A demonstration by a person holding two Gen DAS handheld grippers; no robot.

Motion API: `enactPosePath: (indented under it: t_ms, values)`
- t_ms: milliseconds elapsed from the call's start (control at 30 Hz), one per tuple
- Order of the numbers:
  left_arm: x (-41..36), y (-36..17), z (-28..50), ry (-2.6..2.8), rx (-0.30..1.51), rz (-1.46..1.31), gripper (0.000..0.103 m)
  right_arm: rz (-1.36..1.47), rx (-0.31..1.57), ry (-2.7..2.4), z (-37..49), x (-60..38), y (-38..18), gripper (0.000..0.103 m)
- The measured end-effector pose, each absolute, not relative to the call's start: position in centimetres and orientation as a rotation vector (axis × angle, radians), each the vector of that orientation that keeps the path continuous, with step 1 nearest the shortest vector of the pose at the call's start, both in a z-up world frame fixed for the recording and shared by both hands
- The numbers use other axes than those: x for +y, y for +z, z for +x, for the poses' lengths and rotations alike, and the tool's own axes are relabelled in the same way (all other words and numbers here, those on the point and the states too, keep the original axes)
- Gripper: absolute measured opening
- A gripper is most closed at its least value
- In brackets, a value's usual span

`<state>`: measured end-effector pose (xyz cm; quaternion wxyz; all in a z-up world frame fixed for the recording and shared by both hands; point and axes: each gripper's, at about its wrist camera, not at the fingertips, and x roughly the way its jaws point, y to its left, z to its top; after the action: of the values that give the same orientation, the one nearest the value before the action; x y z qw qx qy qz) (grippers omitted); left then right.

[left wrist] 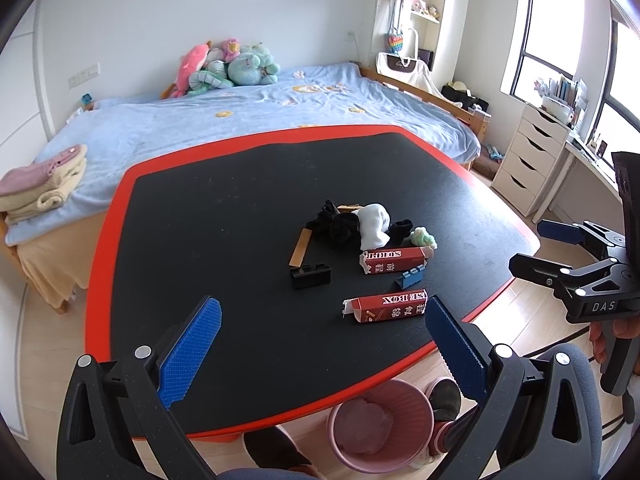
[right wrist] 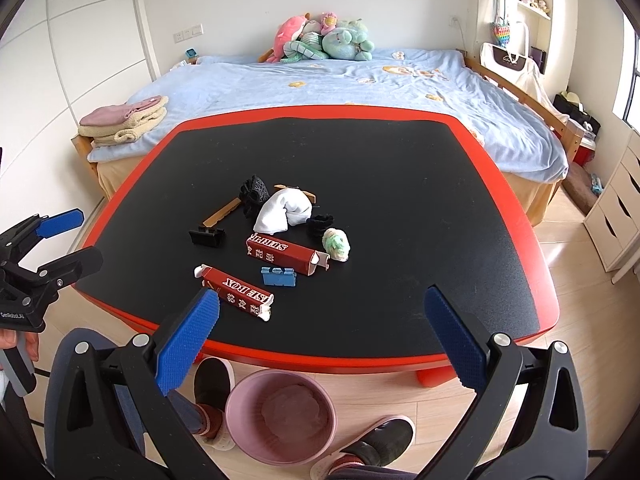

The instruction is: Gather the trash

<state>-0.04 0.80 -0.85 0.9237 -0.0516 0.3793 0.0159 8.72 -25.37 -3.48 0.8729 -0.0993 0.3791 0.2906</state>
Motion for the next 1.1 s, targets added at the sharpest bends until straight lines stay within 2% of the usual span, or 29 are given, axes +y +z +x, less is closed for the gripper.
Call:
enactPosePath:
  t_ms: [1100]
  values:
    - [1.05,-0.86,0.57,0.036,0.791,-0.134,0.098,-0.198,0.792,0.604,9.41,-25.5,-3.06,0.1]
